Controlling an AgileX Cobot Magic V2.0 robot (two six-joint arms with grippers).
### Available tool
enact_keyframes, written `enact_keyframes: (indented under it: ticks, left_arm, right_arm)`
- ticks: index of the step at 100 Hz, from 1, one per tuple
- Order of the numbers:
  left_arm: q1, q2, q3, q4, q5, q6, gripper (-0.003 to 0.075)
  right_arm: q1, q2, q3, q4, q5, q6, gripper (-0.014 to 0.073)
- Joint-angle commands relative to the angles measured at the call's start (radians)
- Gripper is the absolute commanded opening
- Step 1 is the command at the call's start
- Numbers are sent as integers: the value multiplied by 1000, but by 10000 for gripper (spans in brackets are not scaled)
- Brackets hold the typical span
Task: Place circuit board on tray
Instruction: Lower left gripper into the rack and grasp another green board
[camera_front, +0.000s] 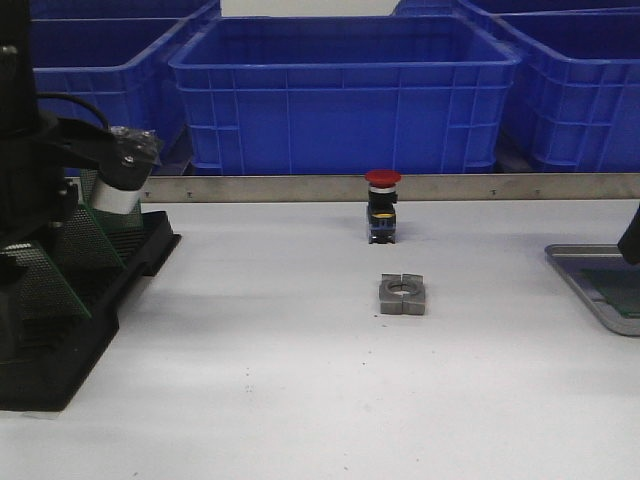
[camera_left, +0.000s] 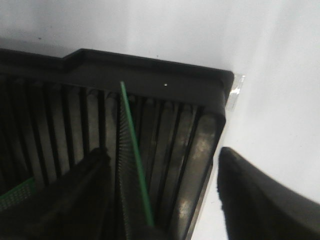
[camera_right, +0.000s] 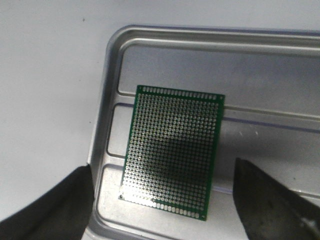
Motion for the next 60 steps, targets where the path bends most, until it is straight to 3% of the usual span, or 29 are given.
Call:
enact_keyframes:
  ticks: [1,15,40,60]
  left_arm:
    - [0,-38,-20,4,1,-13,232]
    - [0,-38,-42,12,14,-13,-13]
    - [0,-51,-140,-5,140,-13,-17]
    - [0,-103,-196,-171,191,-1,-17]
  right_arm:
    - [-5,-43,-29,16,7,-3,591]
    - [-5,-43,-29,16,7,-3,591]
    - [-5,-47,-31,16,26,-3,591]
    - [-5,-91,-31,16,82,-25,591]
